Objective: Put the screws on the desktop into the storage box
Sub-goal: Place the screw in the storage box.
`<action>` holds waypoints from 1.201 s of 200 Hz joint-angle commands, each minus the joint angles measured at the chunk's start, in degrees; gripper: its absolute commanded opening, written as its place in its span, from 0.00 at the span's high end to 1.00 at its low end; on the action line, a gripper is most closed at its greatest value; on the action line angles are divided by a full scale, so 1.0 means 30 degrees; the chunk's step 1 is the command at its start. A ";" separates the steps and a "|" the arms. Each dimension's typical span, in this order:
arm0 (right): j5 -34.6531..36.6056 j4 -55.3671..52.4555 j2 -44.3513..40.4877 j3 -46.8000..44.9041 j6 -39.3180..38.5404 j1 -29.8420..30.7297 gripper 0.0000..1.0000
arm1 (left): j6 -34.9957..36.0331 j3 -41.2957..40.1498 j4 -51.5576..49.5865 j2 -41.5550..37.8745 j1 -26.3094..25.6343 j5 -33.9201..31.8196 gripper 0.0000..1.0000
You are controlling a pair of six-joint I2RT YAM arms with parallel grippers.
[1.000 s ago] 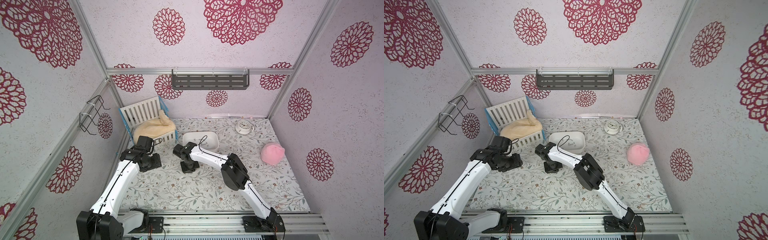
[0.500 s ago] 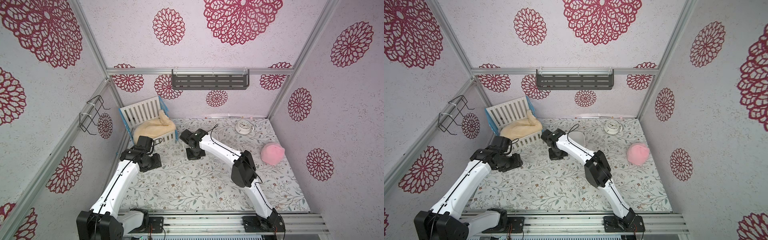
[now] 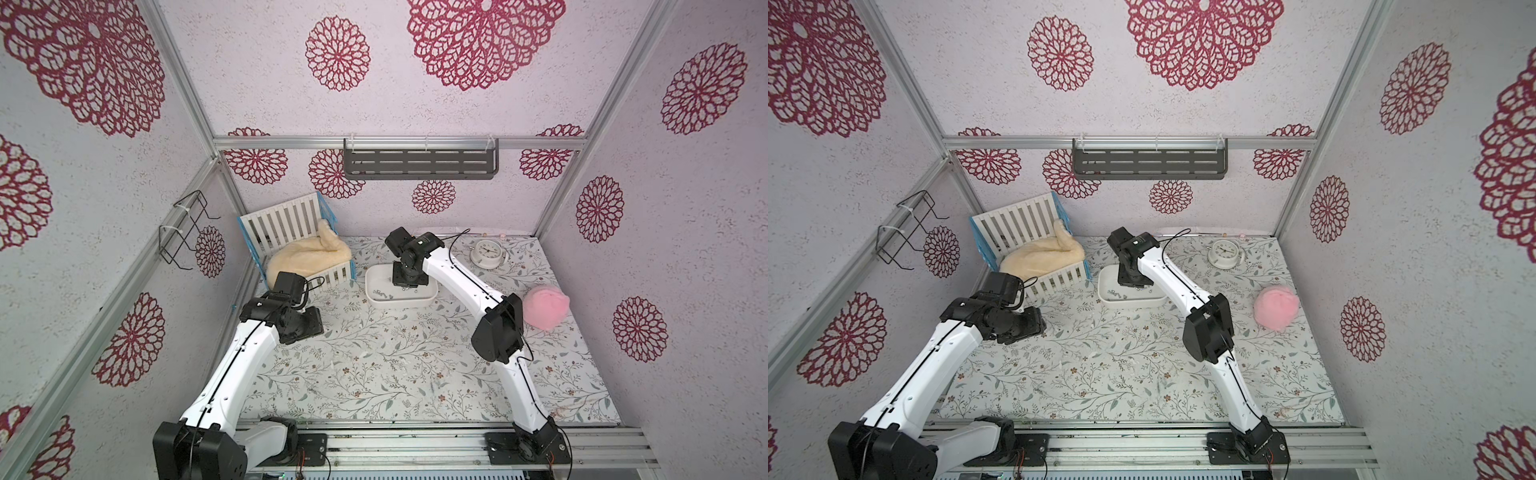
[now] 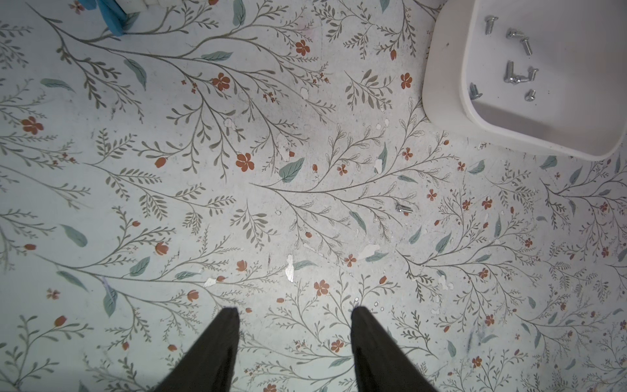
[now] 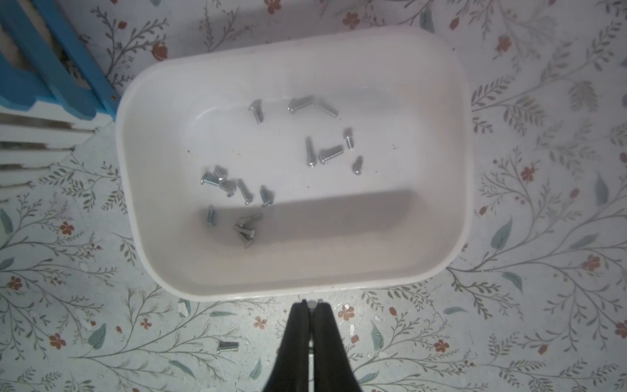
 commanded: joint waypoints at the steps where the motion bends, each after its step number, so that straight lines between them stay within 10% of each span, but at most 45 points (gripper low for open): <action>1: 0.0429 0.1187 -0.0334 0.0457 0.0668 -0.0851 1.00 | -0.0206 0.0058 -0.0117 -0.0059 0.0245 0.0296 0.42; 240: -0.1535 0.3250 0.3584 0.0456 0.1024 -0.2984 0.96 | -0.0637 0.0675 -0.0376 0.0915 -0.0538 0.0763 0.41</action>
